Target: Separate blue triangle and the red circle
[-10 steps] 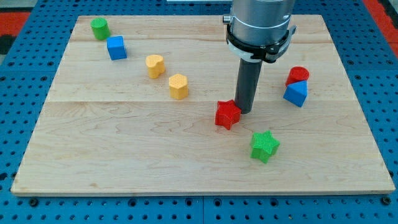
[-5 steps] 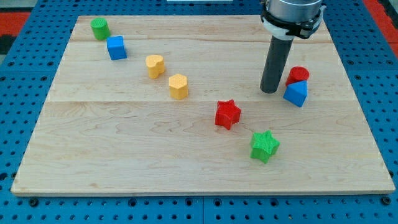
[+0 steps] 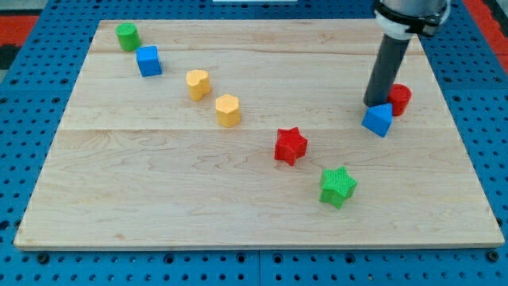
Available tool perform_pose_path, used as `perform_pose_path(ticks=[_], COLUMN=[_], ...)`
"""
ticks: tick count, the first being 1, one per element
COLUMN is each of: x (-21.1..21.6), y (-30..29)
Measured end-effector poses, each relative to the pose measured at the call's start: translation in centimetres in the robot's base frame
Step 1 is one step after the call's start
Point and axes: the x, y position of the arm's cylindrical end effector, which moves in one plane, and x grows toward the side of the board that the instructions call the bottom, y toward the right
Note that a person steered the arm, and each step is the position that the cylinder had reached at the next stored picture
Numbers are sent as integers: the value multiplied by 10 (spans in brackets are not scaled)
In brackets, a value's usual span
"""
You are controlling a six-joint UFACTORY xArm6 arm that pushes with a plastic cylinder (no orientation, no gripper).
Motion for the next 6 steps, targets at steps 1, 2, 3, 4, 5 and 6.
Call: perform_pose_path(ticks=[1,2,3,4,5,6], x=[7,20,41,64,84,100], y=[-11,-11,-11,-11,-11,-11])
